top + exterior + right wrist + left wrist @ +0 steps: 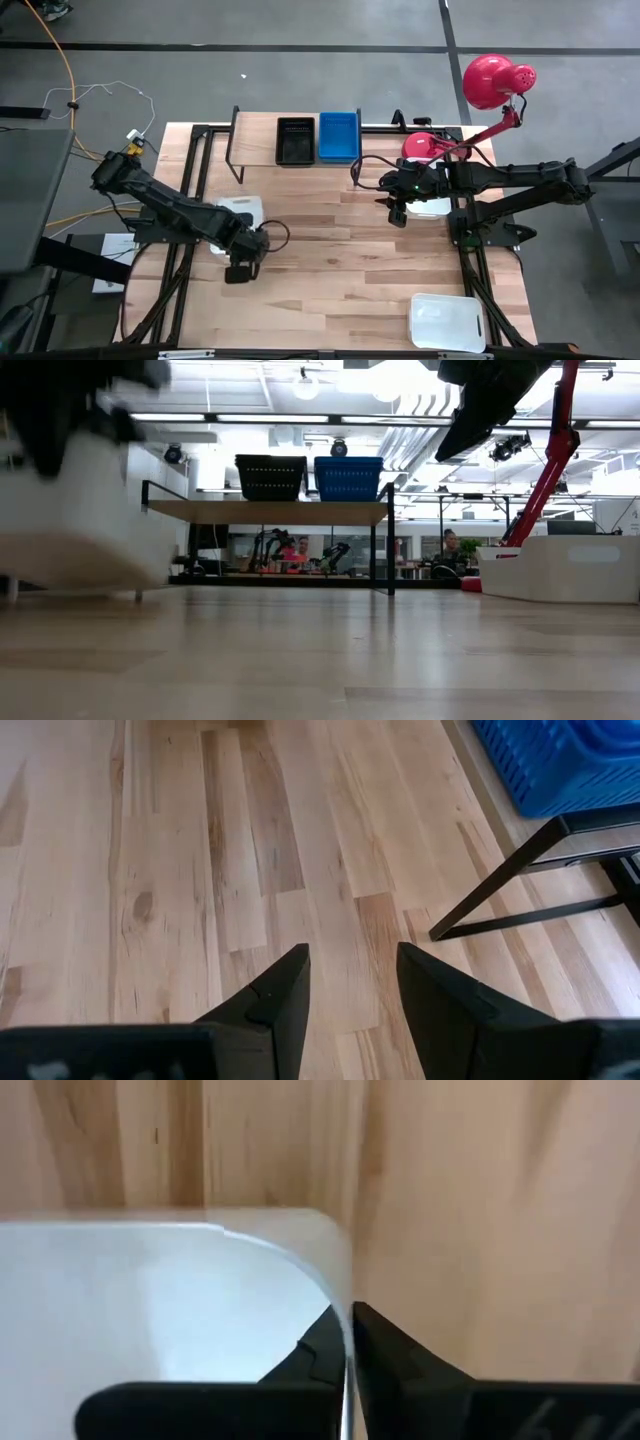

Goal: Stack baskets on shelf by color
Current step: Put the top left white bin on the shelf

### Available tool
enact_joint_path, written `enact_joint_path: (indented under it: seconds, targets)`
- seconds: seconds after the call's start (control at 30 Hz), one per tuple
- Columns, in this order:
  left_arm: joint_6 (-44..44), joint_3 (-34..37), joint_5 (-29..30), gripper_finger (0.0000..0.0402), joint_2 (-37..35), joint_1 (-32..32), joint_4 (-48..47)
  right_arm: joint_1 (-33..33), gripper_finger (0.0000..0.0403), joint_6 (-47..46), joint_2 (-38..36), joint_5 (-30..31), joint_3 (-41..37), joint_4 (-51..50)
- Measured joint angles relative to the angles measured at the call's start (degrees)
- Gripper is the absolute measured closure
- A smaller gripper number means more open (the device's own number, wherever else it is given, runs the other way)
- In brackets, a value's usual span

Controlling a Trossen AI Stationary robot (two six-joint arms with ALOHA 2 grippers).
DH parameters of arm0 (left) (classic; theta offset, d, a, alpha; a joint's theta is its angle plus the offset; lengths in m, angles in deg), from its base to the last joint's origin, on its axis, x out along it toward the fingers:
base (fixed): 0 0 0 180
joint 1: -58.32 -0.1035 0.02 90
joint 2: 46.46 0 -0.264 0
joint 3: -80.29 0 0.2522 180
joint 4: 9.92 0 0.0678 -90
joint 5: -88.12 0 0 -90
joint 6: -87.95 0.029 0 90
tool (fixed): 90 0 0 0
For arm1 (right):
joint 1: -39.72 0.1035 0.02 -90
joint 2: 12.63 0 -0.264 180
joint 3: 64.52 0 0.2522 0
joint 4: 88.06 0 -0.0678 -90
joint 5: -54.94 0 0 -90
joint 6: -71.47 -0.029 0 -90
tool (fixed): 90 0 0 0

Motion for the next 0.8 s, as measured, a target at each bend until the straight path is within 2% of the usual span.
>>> enact_joint_path:
  seconds: [0.07, 0.13, 0.27, 0.37, 0.47, 0.63, 0.8]
  targets:
    - [0.05, -5.76, 1.43, 0.04, 0.0, 0.81, -4.6, 0.0, 0.0263, 0.0, 0.0, -0.01, 0.0, -0.01]
    - [-0.19, -11.58, 5.31, 0.0401, -0.01, 1.87, -10.12, 0.02, 0.0263, 0.0, -0.01, 0.0, 0.0, -0.01]
    - [-1.26, -21.98, 15.23, 0.0401, -0.01, 3.64, -19.97, 0.02, 0.0263, 0.0, 0.01, 0.0, 0.0, 0.0]
    - [-0.42, -26.65, 23.1, 0.0401, -0.01, 4.19, -25.12, 0.01, 0.0263, 0.0, -0.01, -0.01, 0.0, 0.0]
    - [4.97, -28.05, 27.81, 0.0401, -0.05, 2.54, -27.39, 0.01, 0.0263, 0.0, 0.01, 0.0, 0.0, 0.0]
    - [17.01, -28.03, 28.76, 0.0401, 0.37, -4.79, -27.22, 0.02, 0.0263, 0.0, 0.0, -0.01, 0.0, 0.0]
    - [23.91, -27.98, 30.14, 0.0401, 0.43, -13.64, -26.88, 0.01, 0.0263, 0.0, 0.0, -0.01, 0.0, 0.0]
